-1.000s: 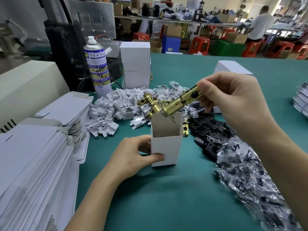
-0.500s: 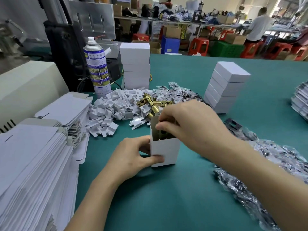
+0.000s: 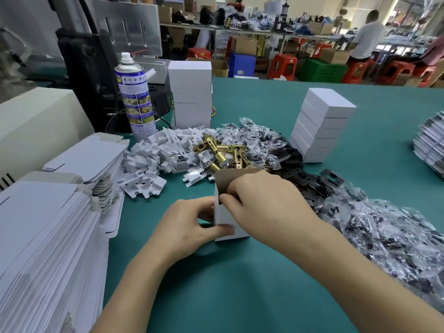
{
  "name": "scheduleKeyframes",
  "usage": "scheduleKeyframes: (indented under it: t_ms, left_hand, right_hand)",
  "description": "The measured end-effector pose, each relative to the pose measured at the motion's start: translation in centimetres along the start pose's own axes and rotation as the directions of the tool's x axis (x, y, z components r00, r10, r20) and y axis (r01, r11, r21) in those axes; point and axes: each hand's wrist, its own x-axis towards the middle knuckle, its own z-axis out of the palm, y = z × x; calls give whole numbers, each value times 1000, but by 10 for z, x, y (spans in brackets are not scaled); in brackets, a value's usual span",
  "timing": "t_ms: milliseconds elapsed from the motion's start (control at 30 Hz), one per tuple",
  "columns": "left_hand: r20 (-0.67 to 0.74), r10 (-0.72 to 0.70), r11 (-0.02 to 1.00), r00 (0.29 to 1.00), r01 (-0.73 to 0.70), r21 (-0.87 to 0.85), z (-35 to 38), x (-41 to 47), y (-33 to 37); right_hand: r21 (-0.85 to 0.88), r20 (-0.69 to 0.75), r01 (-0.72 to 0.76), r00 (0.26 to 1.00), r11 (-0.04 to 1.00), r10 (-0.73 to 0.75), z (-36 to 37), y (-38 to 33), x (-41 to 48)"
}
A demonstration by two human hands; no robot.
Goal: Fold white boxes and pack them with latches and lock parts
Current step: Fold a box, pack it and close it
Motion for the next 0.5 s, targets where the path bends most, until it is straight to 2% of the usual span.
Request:
scheduleKeyframes:
  t_ms: [67,133,200,233,267,367,433,500]
  left_hand:
    - [9,-5,1000,1000,5,-10,0,0,0]
    - [16,-7,1000,1000,7,-24,-1,-1,1]
    - [16,-4,999,1000,4,-32,-2,-2,2]
    - [15,-3,999,1000,4,-34,-2,-2,2]
    - [14,-3,999,1000,4,-37,-2,-2,2]
    - [19,-1,999,1000,2,-43,-3,-2,4]
    - [21,1,999,1000,0,-44,-3,-3,5]
    - [19,6,999,1000,-5,-50,-3,-3,5]
  right_hand:
    - [131,-99,51,994,990,-38,-11,9,-3]
    - [334,-298,70,954,940,35,-23,30,1]
    - [381,-420,44,898,924,130,-32,61,14]
    - [350,-414,-6,896,937,161,-32,78,23]
    - [293,-362,-81,913,953,189,-30,94,32]
    - [54,-53,-259,964,964,262,-11,130,51]
    - [-147,105,-275,951,950,291,8,141,54]
    - [-304,161,-249,938,920,307,24,147,54]
